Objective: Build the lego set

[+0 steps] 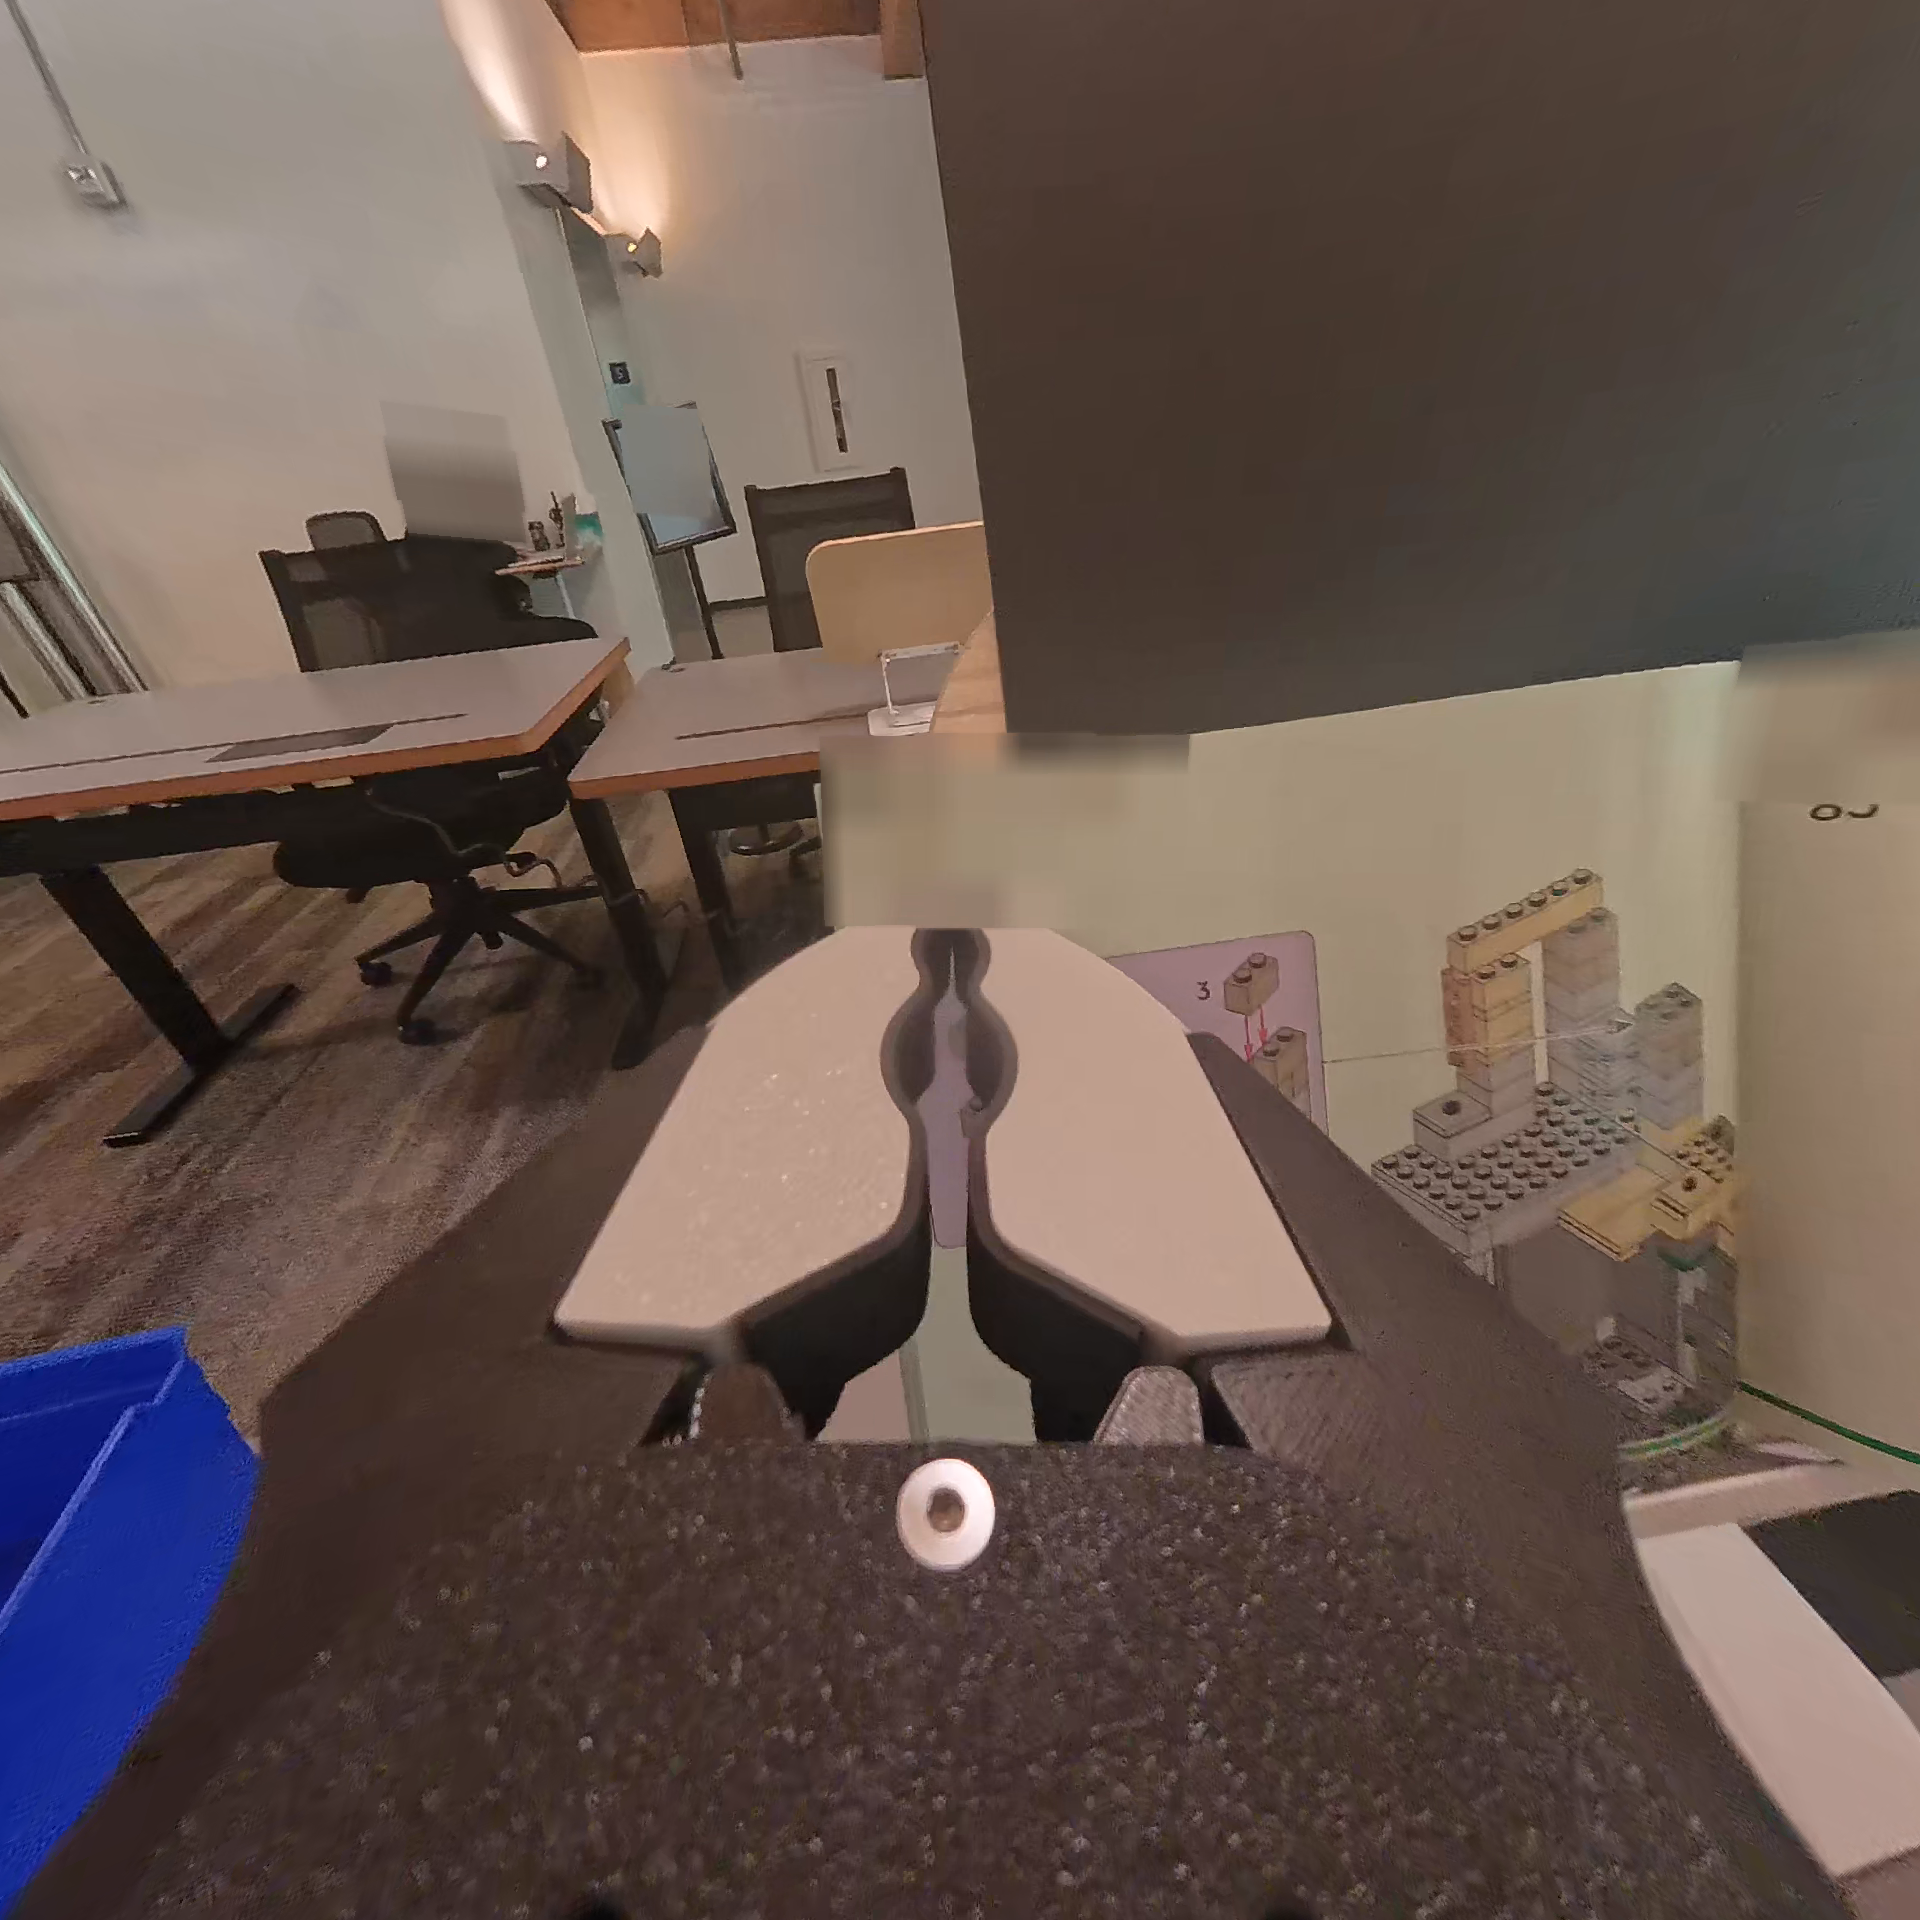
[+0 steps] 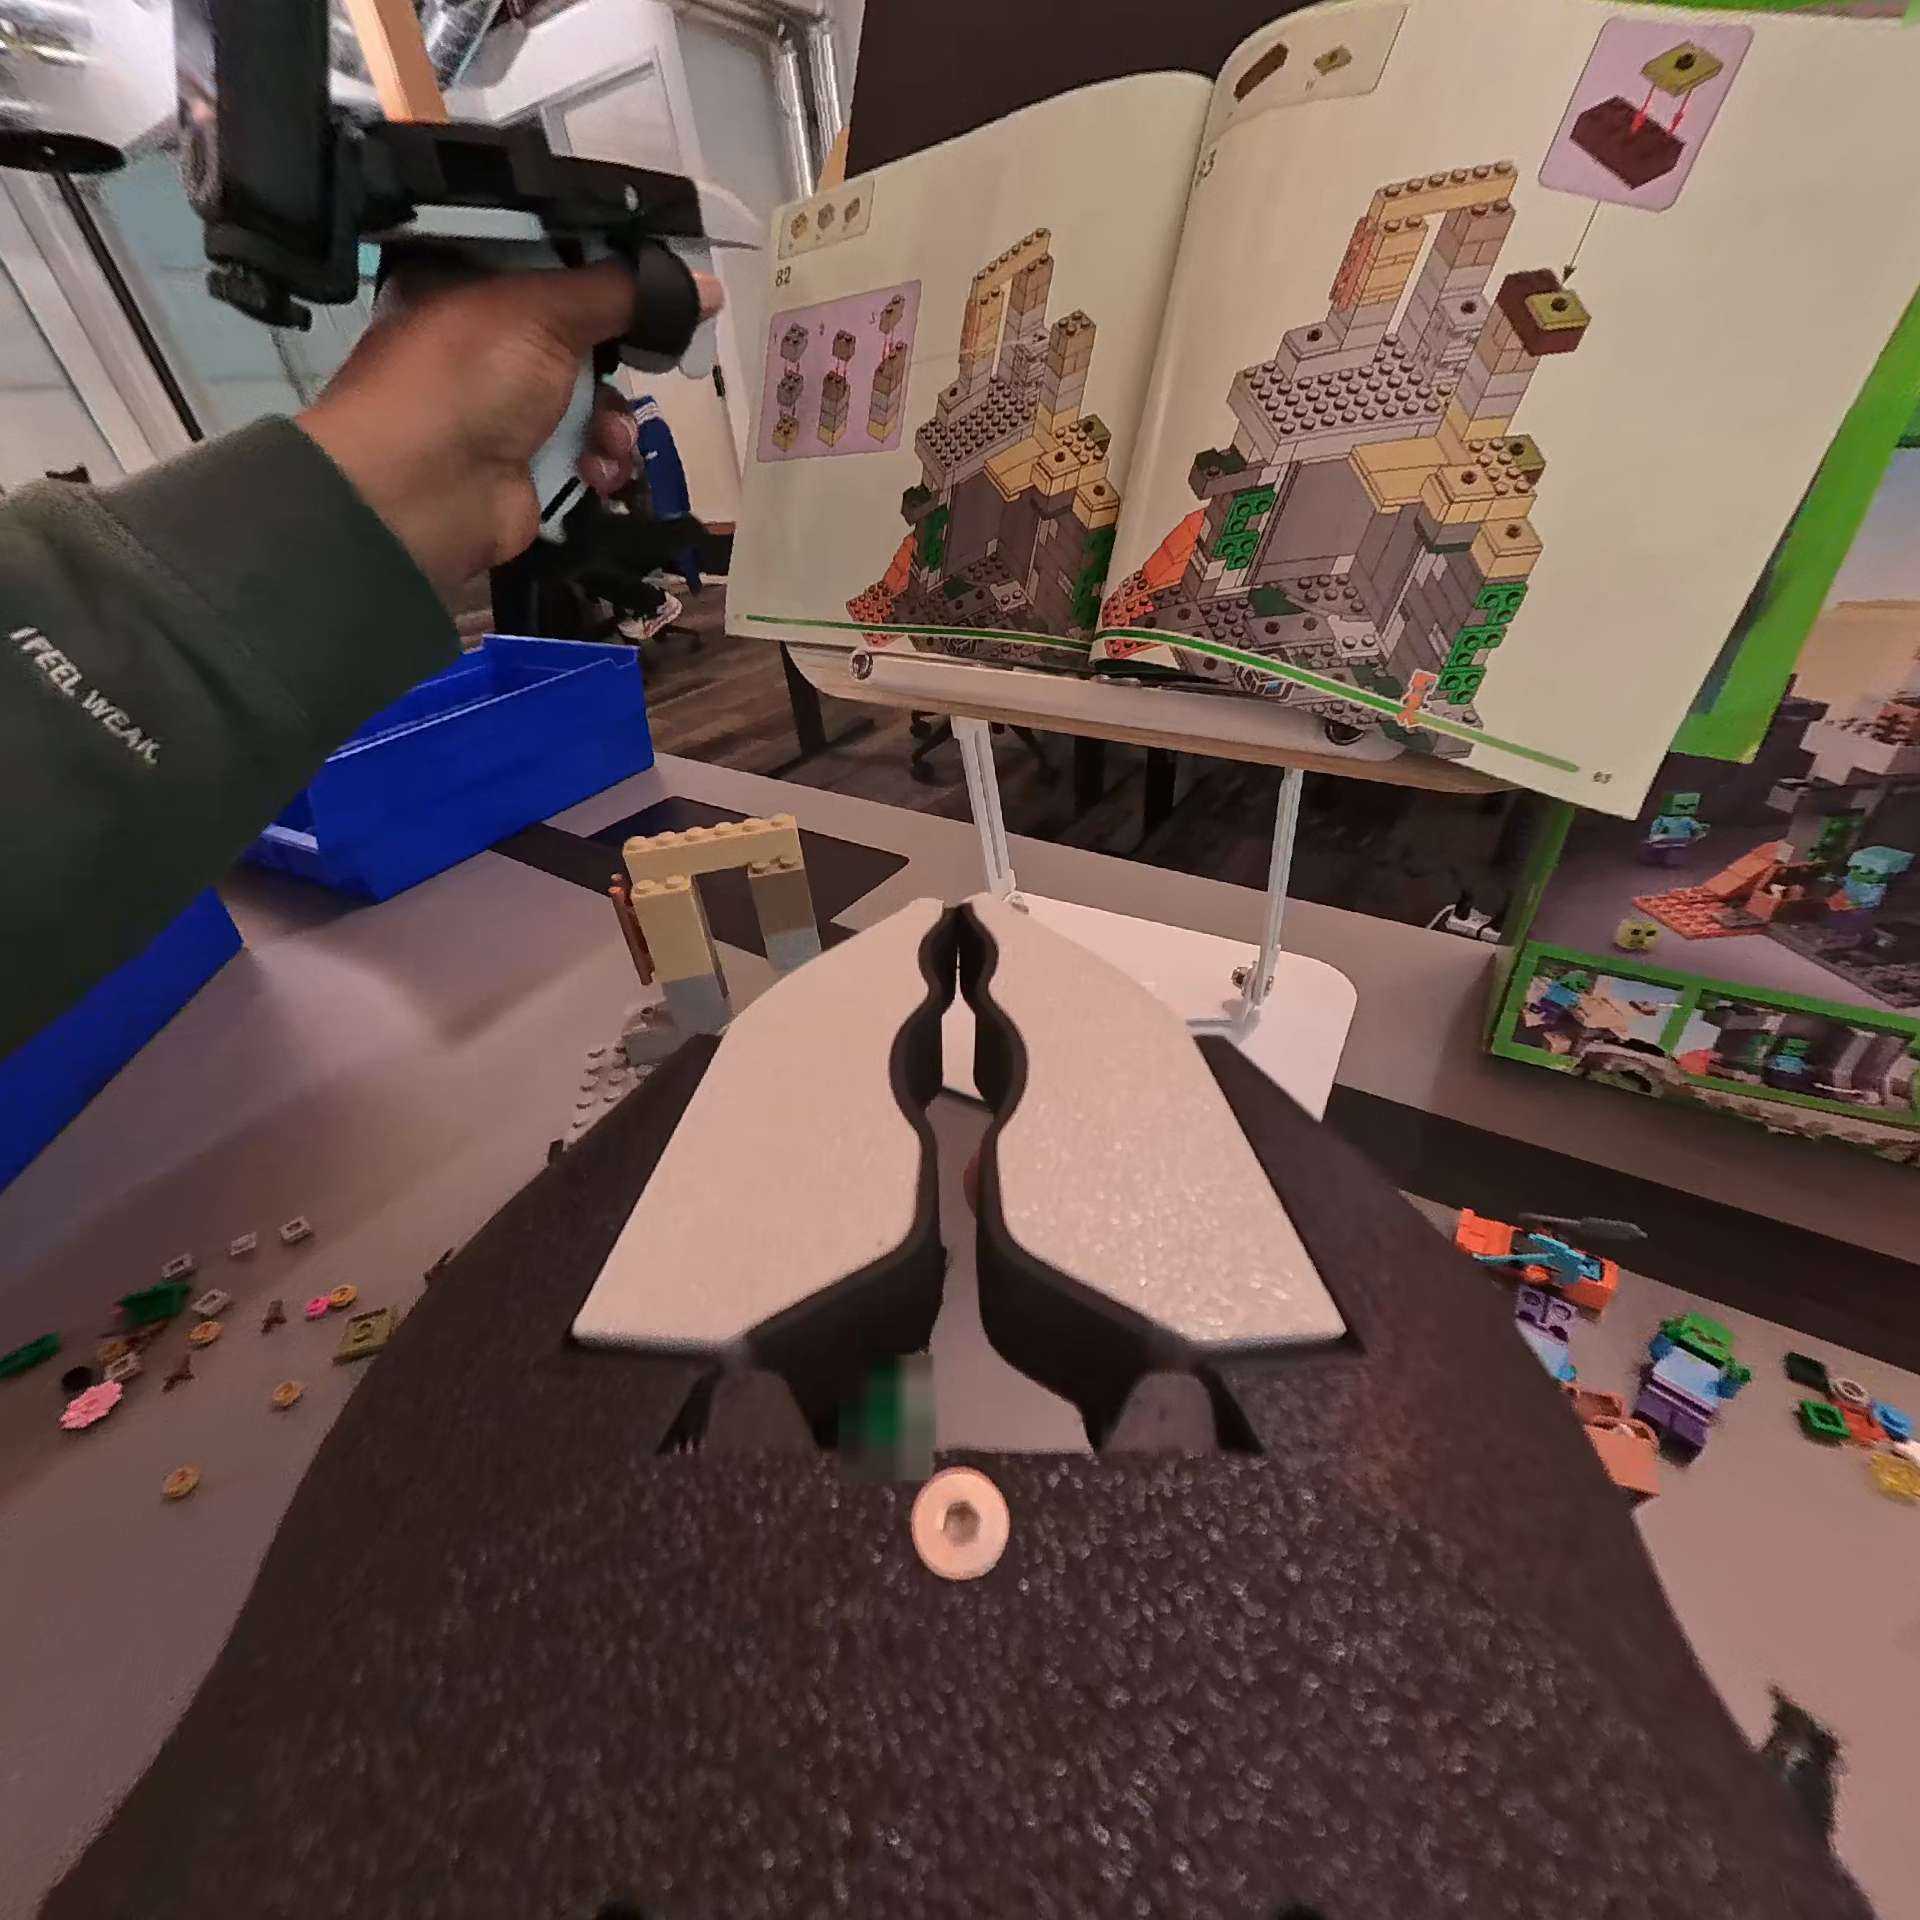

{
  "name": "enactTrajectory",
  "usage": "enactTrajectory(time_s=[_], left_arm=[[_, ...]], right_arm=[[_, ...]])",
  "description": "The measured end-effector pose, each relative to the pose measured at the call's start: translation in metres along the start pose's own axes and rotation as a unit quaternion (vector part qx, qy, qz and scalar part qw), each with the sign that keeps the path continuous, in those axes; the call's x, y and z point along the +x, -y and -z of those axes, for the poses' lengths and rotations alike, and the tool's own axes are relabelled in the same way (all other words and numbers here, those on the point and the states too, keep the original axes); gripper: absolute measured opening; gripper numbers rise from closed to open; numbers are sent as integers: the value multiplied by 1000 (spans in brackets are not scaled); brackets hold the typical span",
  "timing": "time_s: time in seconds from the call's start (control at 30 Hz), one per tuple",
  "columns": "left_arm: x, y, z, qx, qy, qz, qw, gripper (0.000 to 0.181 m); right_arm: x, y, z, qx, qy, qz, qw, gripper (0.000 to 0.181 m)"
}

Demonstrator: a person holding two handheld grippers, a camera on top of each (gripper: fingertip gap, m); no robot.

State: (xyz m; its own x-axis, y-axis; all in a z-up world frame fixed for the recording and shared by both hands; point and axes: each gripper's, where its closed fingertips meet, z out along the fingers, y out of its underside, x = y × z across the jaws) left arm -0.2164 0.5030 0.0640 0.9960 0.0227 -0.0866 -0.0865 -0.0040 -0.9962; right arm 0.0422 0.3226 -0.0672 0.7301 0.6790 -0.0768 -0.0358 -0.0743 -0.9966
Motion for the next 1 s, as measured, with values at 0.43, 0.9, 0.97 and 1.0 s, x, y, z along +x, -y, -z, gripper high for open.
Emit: enactTrajectory(time_s=[0.43, 0.9, 0.97, 1.0], left_arm=[[18, 3, -4, 8, -10, -15, 1000, 0], [33, 0, -3, 3, -15, -9, 1000, 0], [36, 0, -3, 3, -18, -10, 1000, 0], [38, -1, -3, 3, -19, -12, 1000, 0]], right_arm=[[-2, -5, -3, -9, 2, 9, 1000, 0], [0, 2, 1, 1, -5, 18, 1000, 0], [0, 3, 1, 1, -5, 18, 1000, 0], [0, 3, 1, 2, -5, 18, 1000, 0]])
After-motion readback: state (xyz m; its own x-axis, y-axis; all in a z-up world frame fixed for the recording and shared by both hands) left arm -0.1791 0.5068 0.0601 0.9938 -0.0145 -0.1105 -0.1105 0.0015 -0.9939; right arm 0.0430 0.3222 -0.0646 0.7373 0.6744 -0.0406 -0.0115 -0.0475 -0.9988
